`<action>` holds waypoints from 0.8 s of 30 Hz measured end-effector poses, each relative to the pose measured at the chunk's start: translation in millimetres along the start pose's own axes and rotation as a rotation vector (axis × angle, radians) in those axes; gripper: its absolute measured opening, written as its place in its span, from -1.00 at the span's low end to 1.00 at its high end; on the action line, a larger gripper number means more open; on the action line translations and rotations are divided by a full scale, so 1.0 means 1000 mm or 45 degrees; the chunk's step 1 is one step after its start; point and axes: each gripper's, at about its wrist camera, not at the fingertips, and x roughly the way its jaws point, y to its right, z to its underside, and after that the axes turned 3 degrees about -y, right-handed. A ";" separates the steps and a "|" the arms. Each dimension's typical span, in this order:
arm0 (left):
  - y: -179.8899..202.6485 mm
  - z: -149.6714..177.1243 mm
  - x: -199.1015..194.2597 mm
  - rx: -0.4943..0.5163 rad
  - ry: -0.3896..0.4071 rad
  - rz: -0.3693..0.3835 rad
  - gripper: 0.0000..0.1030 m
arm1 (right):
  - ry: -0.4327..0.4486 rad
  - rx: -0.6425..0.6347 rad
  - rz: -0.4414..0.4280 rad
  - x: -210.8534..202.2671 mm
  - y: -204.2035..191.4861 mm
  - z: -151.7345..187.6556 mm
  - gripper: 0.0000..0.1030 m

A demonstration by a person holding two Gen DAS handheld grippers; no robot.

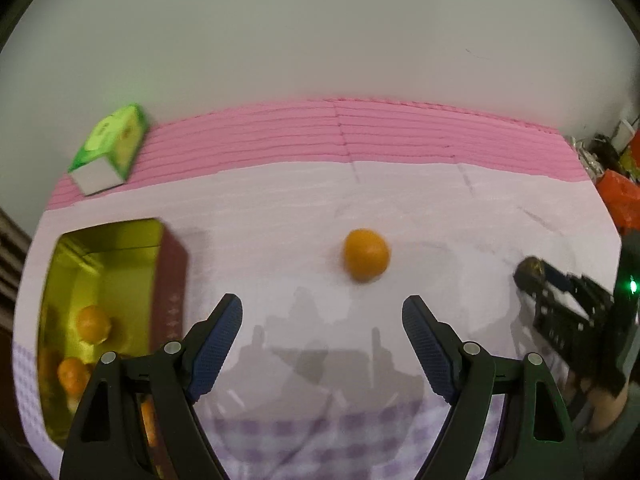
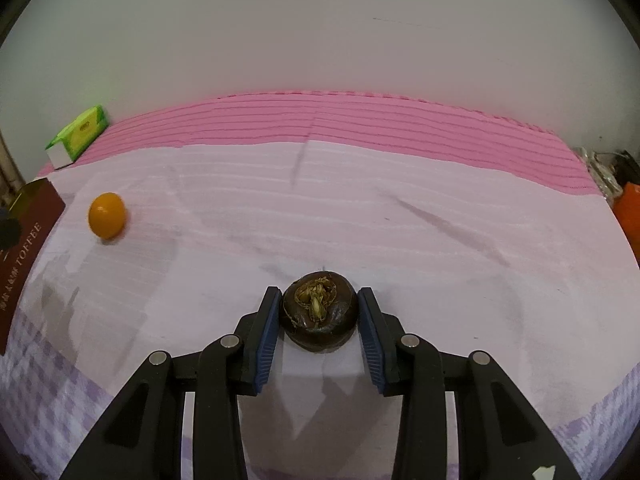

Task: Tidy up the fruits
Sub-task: 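Grasp the last dark passion fruit with the right gripper while the left gripper grasps the mandarin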

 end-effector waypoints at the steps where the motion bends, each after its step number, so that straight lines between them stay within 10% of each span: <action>1: 0.003 -0.004 0.005 -0.008 -0.008 0.008 0.60 | -0.001 0.010 0.000 0.000 0.002 0.000 -0.31; 12: 0.020 -0.029 0.058 -0.121 -0.102 0.012 0.50 | -0.003 0.023 -0.016 0.000 0.009 0.002 -0.26; 24: 0.020 -0.030 0.084 -0.121 -0.163 0.025 -0.27 | -0.002 0.027 -0.023 0.000 0.011 0.001 -0.25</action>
